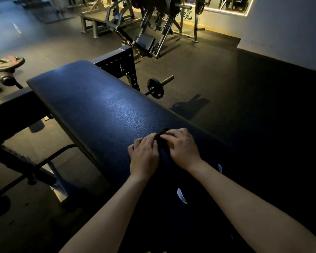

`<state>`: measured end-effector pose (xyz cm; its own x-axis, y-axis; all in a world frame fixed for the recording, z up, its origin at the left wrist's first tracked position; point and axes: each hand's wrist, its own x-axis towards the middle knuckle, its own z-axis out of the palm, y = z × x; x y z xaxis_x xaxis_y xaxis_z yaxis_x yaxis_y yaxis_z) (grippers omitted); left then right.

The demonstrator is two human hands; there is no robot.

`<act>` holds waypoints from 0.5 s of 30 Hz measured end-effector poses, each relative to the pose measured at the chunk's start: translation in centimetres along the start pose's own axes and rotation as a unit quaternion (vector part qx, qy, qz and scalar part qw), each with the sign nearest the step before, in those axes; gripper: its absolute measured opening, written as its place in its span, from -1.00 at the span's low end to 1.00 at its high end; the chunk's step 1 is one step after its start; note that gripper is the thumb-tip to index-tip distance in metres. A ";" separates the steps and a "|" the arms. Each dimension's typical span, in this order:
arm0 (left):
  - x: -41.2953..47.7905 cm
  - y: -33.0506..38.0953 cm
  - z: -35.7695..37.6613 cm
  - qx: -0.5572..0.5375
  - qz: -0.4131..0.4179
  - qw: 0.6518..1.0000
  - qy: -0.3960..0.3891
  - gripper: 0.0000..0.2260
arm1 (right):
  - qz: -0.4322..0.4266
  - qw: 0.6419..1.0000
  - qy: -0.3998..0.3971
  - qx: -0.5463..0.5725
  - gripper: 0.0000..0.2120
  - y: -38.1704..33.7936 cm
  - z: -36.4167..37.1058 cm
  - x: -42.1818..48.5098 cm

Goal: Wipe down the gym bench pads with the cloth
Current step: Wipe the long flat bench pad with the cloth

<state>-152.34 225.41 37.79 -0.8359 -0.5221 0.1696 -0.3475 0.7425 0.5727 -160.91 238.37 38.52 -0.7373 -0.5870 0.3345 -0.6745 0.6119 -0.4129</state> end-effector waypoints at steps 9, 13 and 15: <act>0.2 -0.2 0.3 0.005 -0.006 1.000 0.006 -0.62 | 0.038 0.998 -0.040 0.028 -0.68 -1.7 0.0 0.1; 0.1 -0.5 0.2 -0.008 0.005 1.000 -0.006 -0.55 | -0.025 0.996 -0.075 0.040 -0.60 -2.1 0.2 -1.6; -0.1 -0.5 0.1 0.002 0.019 1.000 -0.003 -0.56 | -0.014 0.996 -0.087 0.011 -0.59 -0.6 -0.2 -0.5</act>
<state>-152.12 225.15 37.44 -0.8509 -0.4907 0.1873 -0.3169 0.7640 0.5620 -160.14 238.48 38.76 -0.6992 -0.6879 0.1948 -0.6925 0.5838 -0.4239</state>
